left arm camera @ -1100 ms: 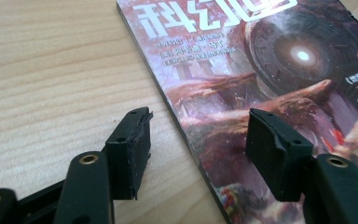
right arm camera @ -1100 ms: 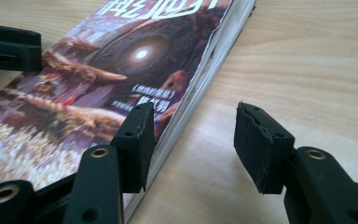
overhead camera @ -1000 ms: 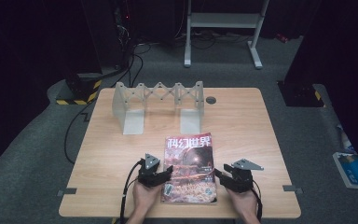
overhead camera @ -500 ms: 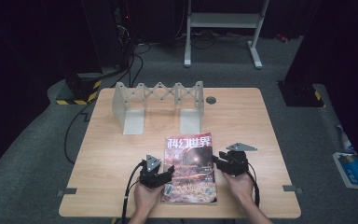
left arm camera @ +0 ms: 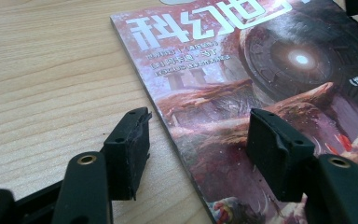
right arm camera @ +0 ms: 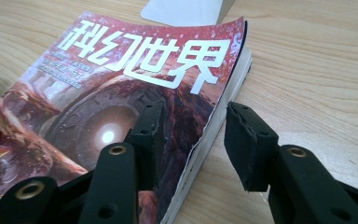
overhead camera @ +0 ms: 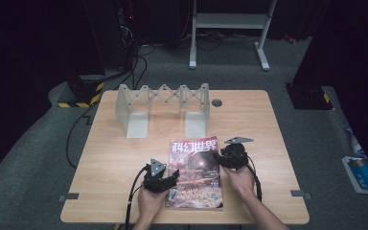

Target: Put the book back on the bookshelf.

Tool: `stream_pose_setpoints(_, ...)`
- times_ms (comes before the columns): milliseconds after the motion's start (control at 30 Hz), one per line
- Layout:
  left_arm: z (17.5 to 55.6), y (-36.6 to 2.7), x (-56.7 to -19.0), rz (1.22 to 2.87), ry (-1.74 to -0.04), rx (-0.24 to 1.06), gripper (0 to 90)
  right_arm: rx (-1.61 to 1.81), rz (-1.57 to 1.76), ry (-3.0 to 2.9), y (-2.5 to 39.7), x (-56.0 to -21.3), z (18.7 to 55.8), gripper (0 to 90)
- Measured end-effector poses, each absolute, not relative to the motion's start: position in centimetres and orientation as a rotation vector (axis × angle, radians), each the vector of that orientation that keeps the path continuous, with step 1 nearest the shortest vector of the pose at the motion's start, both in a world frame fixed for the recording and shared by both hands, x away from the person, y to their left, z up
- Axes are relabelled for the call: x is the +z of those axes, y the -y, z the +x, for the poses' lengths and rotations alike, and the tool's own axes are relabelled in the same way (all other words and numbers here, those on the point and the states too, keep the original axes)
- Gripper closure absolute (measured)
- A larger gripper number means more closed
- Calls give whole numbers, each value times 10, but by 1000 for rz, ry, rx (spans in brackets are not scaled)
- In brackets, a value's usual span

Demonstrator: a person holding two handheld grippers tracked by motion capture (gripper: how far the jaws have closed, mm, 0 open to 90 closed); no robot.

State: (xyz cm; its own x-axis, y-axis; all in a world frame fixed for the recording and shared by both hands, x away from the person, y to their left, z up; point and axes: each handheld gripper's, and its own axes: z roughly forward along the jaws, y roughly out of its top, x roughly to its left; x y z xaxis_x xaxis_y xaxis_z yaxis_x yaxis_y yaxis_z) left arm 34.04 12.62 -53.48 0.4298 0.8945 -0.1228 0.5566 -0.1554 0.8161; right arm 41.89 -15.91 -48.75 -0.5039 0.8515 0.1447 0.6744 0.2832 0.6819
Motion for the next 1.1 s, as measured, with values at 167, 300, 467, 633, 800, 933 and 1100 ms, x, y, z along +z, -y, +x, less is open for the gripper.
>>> stream_pose_setpoints(167, 340, -126, -535, 1839, -1234, 498, 411, 1005, 1425, -2319, 156, -494, 426, 549)
stream_pose_setpoints(300, 340, -126, -535, 1840, -1233, 496, 415, 1009, 1481, -2329, 155, -498, 433, 518)
stream_pose_setpoints(467, 341, -126, -535, 1840, -1233, 496, 417, 1023, 1504, -2345, 153, -501, 436, 499)
stream_pose_setpoints(633, 340, -126, -534, 1842, -1233, 494, 417, 1029, 1530, -2358, 151, -505, 438, 483)
stream_pose_setpoints(800, 341, -126, -535, 1842, -1229, 491, 421, 1014, 1537, -2366, 148, -507, 438, 453)
stream_pose_setpoints(933, 340, -125, -535, 1846, -1220, 492, 426, 1008, 1548, -2373, 148, -507, 439, 451)
stream_pose_setpoints(1100, 340, -125, -535, 1846, -1214, 488, 426, 999, 1563, -2357, 148, -507, 439, 445)
